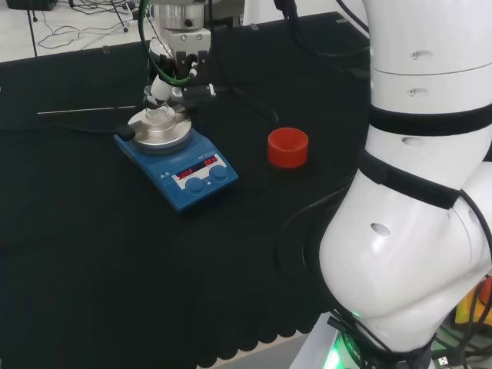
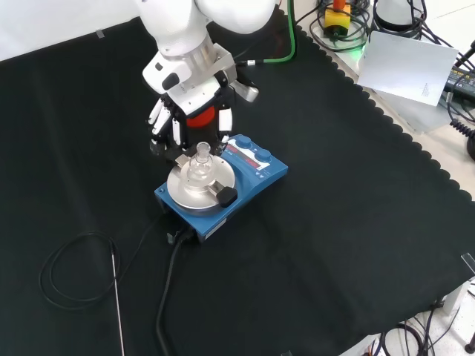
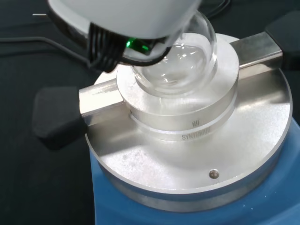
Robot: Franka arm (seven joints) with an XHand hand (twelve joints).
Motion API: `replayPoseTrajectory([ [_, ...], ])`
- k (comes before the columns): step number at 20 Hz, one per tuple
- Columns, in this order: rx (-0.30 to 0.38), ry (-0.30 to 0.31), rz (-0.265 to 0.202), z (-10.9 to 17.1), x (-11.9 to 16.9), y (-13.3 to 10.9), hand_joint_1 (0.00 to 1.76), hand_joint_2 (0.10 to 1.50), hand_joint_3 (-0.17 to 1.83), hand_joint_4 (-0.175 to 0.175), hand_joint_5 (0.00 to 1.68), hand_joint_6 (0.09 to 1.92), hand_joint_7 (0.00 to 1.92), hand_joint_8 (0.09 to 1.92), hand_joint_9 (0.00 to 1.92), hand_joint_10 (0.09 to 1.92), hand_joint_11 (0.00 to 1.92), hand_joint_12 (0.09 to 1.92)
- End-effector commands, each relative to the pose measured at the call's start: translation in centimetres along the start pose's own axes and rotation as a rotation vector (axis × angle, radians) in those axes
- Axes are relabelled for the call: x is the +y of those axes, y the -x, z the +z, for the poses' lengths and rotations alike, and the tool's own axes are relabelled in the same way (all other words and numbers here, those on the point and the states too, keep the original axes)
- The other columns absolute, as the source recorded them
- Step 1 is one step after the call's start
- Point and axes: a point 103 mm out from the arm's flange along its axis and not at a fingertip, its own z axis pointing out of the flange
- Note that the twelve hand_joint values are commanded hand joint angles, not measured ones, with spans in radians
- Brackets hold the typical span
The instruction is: Place the round-bottom flask on the heater.
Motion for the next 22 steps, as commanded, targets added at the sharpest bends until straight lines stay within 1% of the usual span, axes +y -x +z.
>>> replayPoseTrajectory([
  [1,-0.004,-0.001,0.008,0.4,0.2,-0.1,1.17,0.58,0.82,-0.014,1.27,0.75,0.37,0.65,0.66,0.57,0.47,1.3],
  [4,-0.002,0.001,0.013,0.5,0.3,0.0,1.17,0.58,0.82,-0.014,1.27,0.75,0.37,0.65,0.66,0.57,0.47,1.3],
  [5,0.005,-0.009,0.002,0.5,0.4,-0.1,1.17,0.58,0.82,-0.014,1.27,0.76,0.37,0.66,0.66,0.57,0.47,1.3],
  [6,0.011,-0.018,0.002,0.6,0.4,0.1,1.16,0.61,0.78,-0.011,1.25,0.77,0.36,0.66,0.66,0.58,0.47,1.3],
  [7,0.012,-0.021,0.006,0.6,0.4,0.1,1.15,0.65,0.71,0.01,1.23,0.77,0.35,0.67,0.65,0.58,0.47,1.3],
  [8,0.012,-0.024,0.009,0.7,0.4,0.2,1.13,0.71,0.62,0.045,1.19,0.79,0.34,0.67,0.64,0.59,0.46,1.31],
  [9,0.015,-0.029,0.014,0.8,0.4,0.2,1.11,0.79,0.5,0.072,1.15,0.82,0.32,0.68,0.62,0.61,0.45,1.31],
  [10,0.015,-0.035,0.018,0.8,0.4,0.2,1.08,0.78,0.48,0.031,1.07,0.79,0.31,0.68,0.6,0.62,0.45,1.31],
  [11,0.016,-0.043,0.021,0.8,0.5,0.2,1.06,0.73,0.53,-0.009,0.98,0.77,0.3,0.68,0.59,0.62,0.43,1.31],
  [12,0.016,-0.052,0.021,0.8,0.5,0.2,1.04,0.68,0.6,-0.03,0.9,0.77,0.28,0.68,0.57,0.63,0.42,1.32],
  [13,0.018,-0.054,0.024,0.8,0.5,0.2,1.03,0.64,0.66,-0.04,0.83,0.77,0.27,0.68,0.56,0.64,0.41,1.32],
  [15,0.016,-0.055,0.026,0.8,0.4,0.2,1.01,0.59,0.7,-0.042,0.72,0.76,0.24,0.68,0.53,0.65,0.39,1.32],
  [17,0.015,-0.052,0.027,0.7,0.2,0.2,1.0,0.58,0.71,-0.038,0.65,0.74,0.23,0.68,0.52,0.65,0.38,1.33],
  [18,0.001,-0.057,0.033,0.8,0.3,-0.6,0.99,0.58,0.72,-0.036,0.63,0.74,0.22,0.68,0.51,0.65,0.38,1.33],
  [22,0.006,-0.05,0.032,0.7,0.1,-0.9,0.98,0.57,0.71,-0.031,0.59,0.72,0.22,0.68,0.5,0.66,0.36,1.33],
])
